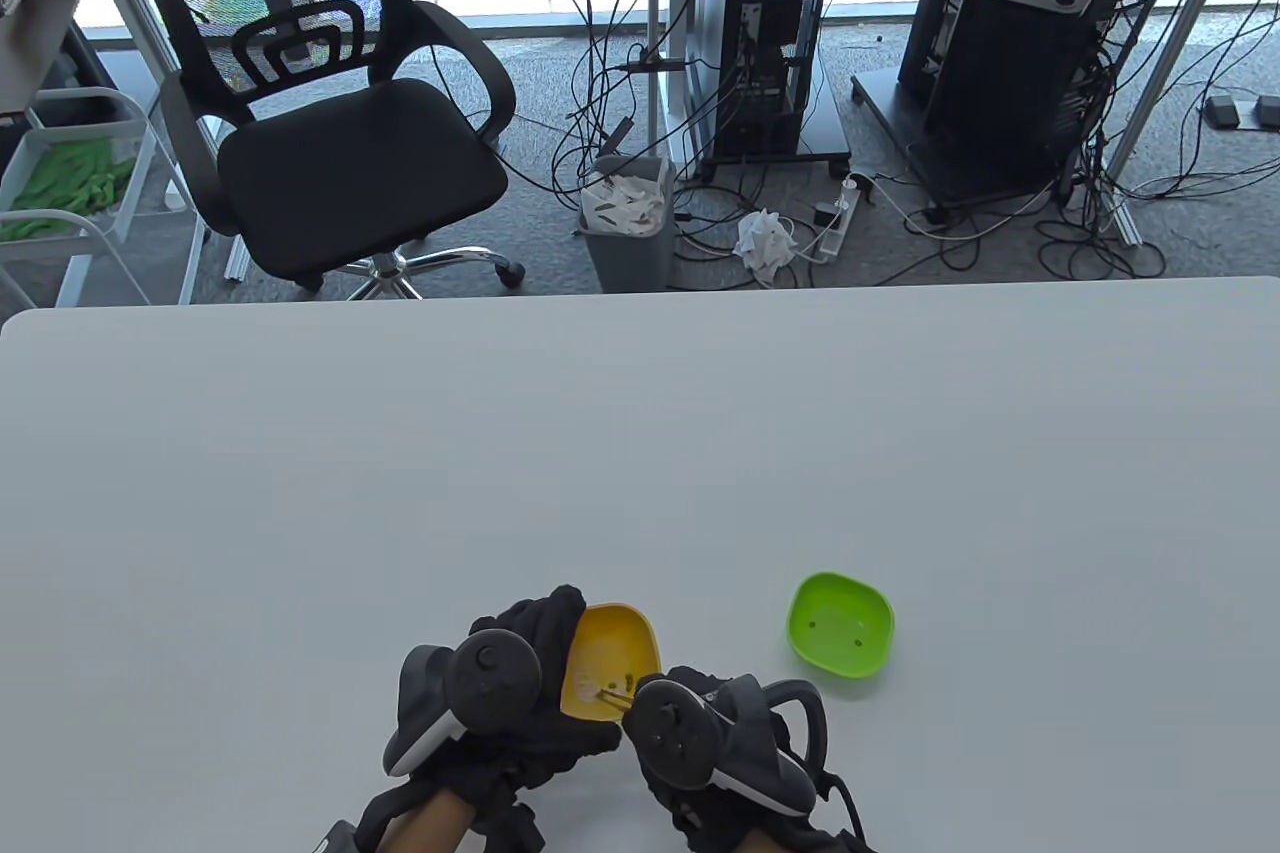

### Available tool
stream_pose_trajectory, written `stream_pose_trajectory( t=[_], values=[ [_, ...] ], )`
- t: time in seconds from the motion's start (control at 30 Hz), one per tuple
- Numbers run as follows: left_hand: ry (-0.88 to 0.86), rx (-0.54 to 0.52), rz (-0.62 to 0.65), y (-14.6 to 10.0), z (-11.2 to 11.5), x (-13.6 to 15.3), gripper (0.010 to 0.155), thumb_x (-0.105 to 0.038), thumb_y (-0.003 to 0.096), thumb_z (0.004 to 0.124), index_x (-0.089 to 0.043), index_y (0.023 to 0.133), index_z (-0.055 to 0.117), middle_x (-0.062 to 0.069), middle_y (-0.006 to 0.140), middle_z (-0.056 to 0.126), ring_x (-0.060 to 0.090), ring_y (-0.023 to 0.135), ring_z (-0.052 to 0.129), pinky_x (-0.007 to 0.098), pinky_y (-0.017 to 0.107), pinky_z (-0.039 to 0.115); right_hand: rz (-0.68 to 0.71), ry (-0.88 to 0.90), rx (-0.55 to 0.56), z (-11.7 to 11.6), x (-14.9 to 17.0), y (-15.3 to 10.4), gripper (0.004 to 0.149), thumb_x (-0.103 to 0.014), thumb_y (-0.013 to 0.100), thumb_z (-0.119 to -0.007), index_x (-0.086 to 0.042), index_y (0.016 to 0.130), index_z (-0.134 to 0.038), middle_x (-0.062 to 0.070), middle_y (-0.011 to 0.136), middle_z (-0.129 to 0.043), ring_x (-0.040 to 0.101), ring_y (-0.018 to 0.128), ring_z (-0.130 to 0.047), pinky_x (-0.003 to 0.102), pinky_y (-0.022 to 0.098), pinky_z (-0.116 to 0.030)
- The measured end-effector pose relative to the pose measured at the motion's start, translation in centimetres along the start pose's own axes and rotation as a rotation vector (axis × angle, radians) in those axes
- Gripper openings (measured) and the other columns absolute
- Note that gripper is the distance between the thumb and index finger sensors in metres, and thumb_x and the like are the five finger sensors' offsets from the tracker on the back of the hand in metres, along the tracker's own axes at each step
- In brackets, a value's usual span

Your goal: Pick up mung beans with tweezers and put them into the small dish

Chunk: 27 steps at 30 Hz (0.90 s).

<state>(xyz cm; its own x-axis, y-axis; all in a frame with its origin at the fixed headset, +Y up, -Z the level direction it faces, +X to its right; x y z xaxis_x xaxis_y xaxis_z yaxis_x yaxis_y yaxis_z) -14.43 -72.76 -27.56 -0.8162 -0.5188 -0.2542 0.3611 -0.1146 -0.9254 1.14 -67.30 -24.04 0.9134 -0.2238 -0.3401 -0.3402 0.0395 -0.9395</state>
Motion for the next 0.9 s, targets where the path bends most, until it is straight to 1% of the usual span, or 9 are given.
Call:
stream_pose_trajectory(
  t=[0.67, 0.9],
  values=[
    [0.021, 0.018, 0.006, 0.09, 0.39, -0.34, 0.119, -0.06, 0.033, 0.099, -0.015, 0.115, 0.024, 0.012, 0.119, 0.037, 0.046, 0.112, 0.037, 0.068, 0.077, 0.023, -0.014, -0.027, -0.066, -0.11, -0.08, 0.3, 0.035, -0.031, 0.046, -0.089, -0.005, 0.067, -0.098, 0.015, 0.047, -0.099, 0.008, 0.022, -0.091, 0.033, 0.02, -0.088],
    [0.018, 0.015, 0.004, 0.09, 0.37, -0.33, 0.12, -0.061, 0.0327, 0.098, -0.015, 0.115, 0.024, 0.012, 0.119, 0.036, 0.046, 0.112, 0.037, 0.068, 0.077, 0.023, -0.007, -0.011, -0.029, 0.28, -0.02, 0.17, 0.034, -0.031, 0.046, -0.089, -0.005, 0.066, -0.098, 0.015, 0.046, -0.099, 0.007, 0.022, -0.091, 0.033, 0.02, -0.088]
  ],
)
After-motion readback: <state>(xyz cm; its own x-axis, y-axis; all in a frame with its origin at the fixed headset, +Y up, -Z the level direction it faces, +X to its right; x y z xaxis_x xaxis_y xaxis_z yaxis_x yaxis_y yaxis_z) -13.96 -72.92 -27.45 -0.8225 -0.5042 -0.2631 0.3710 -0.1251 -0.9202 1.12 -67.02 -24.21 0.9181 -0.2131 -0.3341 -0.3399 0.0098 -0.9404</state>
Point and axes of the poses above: the tracker on the back of each hand, its own x axis roughly to the little-finger side, its own y axis roughly from the wrist to the fingertips, z = x × y, the point moved 4 cm from there along y, roughly from the wrist to the fingertips
